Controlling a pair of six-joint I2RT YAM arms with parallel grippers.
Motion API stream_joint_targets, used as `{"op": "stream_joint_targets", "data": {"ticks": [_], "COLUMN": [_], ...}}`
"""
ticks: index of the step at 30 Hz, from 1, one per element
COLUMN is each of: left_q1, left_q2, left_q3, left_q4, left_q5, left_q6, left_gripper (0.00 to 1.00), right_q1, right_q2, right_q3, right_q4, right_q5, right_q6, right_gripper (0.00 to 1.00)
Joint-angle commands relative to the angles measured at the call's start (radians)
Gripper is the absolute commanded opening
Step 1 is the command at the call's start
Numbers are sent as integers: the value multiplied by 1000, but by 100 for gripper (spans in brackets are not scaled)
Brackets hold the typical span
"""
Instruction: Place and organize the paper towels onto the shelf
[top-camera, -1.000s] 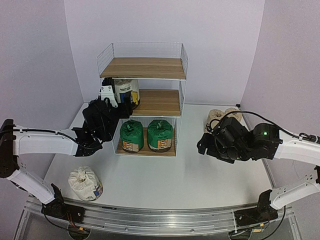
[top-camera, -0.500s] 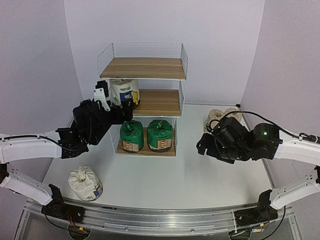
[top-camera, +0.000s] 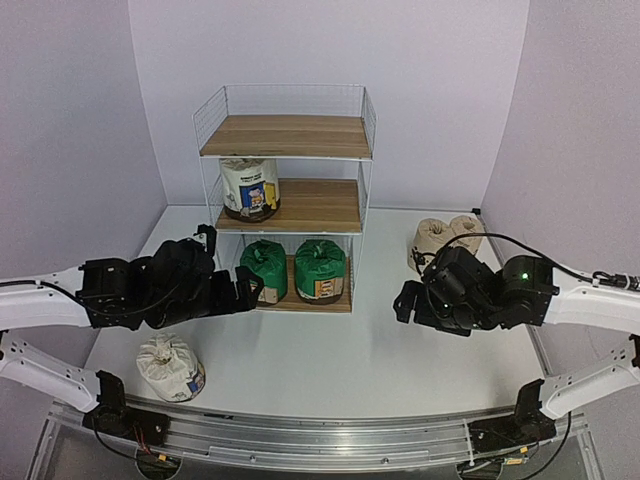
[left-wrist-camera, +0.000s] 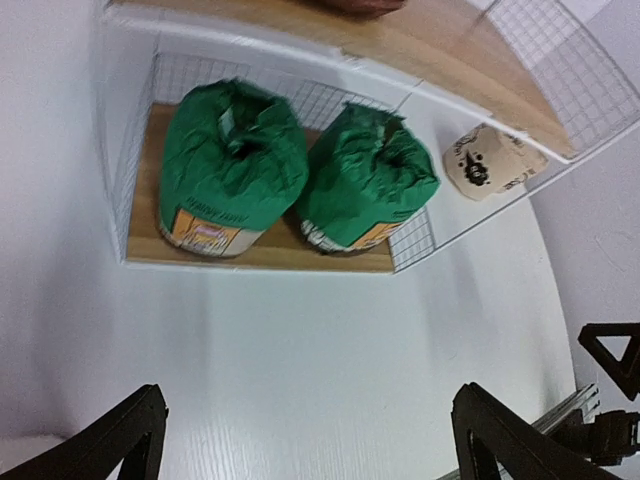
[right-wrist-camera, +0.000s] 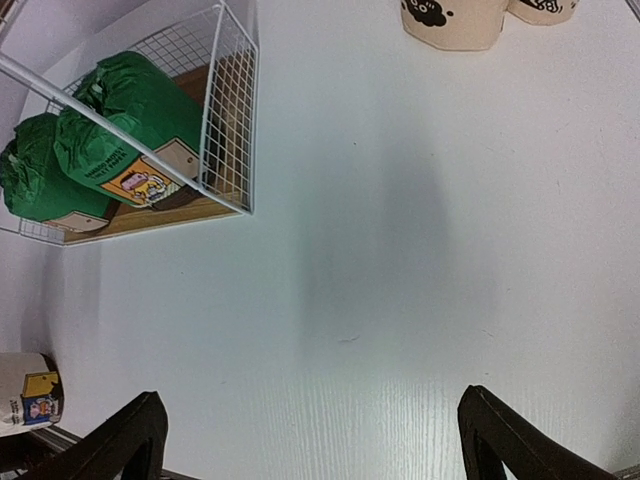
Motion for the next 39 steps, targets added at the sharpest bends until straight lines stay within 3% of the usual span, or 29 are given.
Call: {"op": "stream_joint_targets", "data": {"ticks": [1,5,10,17,20,27,34,39], "left_q1": [0,1,44,114,114,139,302,332], "left_q2": [42,106,-23,-277,-258,26,113,137], "left_q3": [152,227,146,-15,15,137,76,55], "left_q4": [-599,-944,-948,-945,-897,-784,-632,-631], "left_q5": [88,136,223,209,187,183,318,356], "left_q6": [-389,-614,-718,-837,-783,-569,-348,-317], "left_gripper": [100,100,100,100,99,99,81,72], "right_q1": [-4,-4,-4,-4,-4,-4,-4,-4], "right_q2": [-33,-50,-76,-98,-97,-101,-113,-125], "right_q3": [-42,-82,-113,-129,-130,-141,-153,-168], "right_q4": [-2,-2,-2,-2,-1,-2,-3,-3], "right_q5": [-9,2,14,16,15,19,14,10], "right_q6": [0,3,-4,-24,-30,-20,-10,19], "right_gripper": [98,98,98,98,98,98,98,98]}}
